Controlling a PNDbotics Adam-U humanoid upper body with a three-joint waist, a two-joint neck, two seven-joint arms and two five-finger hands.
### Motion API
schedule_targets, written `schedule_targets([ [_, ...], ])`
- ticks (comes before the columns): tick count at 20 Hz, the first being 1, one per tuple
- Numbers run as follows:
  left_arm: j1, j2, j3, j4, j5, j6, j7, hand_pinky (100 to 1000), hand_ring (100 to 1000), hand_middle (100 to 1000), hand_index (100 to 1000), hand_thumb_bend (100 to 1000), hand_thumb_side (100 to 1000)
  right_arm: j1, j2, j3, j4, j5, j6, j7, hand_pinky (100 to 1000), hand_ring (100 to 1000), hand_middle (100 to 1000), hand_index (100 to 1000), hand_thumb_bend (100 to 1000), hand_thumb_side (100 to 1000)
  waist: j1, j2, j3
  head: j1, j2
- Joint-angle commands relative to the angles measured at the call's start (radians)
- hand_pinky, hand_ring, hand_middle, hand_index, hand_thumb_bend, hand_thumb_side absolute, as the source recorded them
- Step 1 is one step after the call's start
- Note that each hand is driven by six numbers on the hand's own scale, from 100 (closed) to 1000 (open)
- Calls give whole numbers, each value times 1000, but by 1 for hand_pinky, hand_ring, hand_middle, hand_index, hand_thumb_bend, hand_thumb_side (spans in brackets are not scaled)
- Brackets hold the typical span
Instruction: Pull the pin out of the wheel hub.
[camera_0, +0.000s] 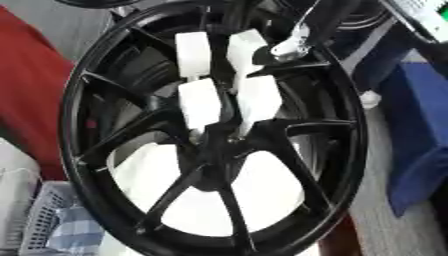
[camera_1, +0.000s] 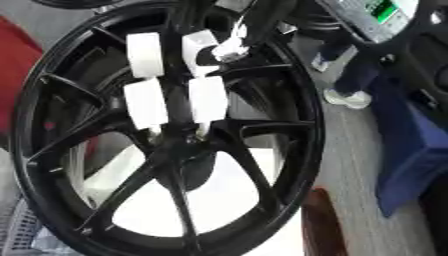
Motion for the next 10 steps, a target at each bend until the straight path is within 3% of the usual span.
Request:
schedule_targets([
  [1,-10,8,10,-24,6,1,5,750,599,515,719,428,589,-7,-20,-12,4,13,-7,-2,881,761,720,810,387,378,4,-14,2,-3,-1],
  [10,-7,4,11,-24,8,2,6,750,599,515,719,427,591,10,-23,-12,17,25,-8,0,872,746,678,777,377,366,5,-9,1,-4,5],
])
